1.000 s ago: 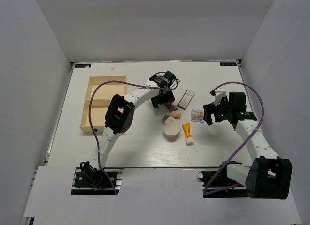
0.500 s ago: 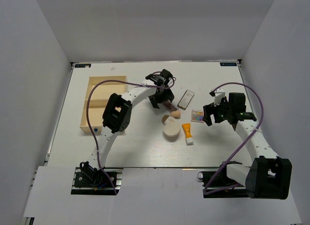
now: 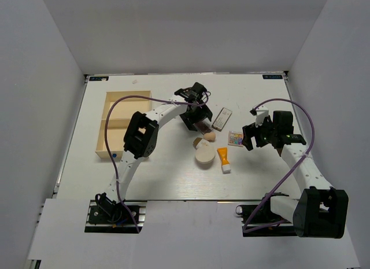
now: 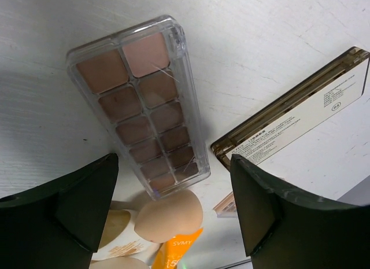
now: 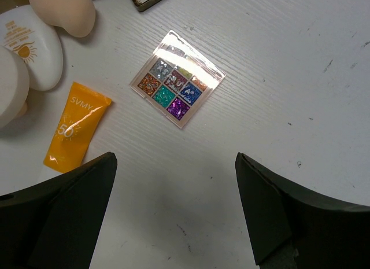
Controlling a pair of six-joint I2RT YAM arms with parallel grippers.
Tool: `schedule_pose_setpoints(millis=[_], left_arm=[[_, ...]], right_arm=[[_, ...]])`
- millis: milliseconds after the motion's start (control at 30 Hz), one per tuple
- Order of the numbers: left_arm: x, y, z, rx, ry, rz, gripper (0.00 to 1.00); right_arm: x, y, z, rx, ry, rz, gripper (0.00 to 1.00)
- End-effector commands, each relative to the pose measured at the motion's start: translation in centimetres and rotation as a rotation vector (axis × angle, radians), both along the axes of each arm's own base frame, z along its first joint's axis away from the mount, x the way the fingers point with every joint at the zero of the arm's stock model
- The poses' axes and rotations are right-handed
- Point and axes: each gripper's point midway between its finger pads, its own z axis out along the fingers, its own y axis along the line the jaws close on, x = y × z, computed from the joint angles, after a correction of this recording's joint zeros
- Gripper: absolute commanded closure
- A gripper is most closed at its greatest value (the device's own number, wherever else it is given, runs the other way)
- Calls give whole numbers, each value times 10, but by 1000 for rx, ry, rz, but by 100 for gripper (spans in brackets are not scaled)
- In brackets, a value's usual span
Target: Organize the makeup
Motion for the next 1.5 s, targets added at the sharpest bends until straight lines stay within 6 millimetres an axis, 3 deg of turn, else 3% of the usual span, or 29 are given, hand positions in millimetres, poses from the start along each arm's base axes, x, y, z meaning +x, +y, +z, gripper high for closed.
schedule_pose_setpoints(millis=[0, 333, 600, 800, 900, 1167, 1300, 1467], left_arm=[[-37, 21, -75, 145, 178, 11, 12], [-57, 42, -102, 245, 266, 0, 34], [-56, 40, -107, 237, 267, 6, 42], [-57, 42, -107, 246, 268, 0, 40], [-47, 35, -92, 209, 208, -30, 37], [-15, 28, -2, 106, -52, -84, 33], [-4, 23, 20, 37, -116, -47, 33], [33, 11, 45, -75, -221, 18, 34]], right_arm=[[5, 3, 6, 26, -30, 1, 11], [4, 5, 9, 38, -35, -1, 11], [3, 6, 10, 47, -37, -2, 11], [3, 6, 10, 46, -38, 0, 11], [2, 5, 8, 43, -33, -1, 11], [0, 9, 6, 56, -21, 15, 11], [-1, 10, 3, 55, -9, 22, 11], [-3, 10, 1, 50, 0, 29, 11]])
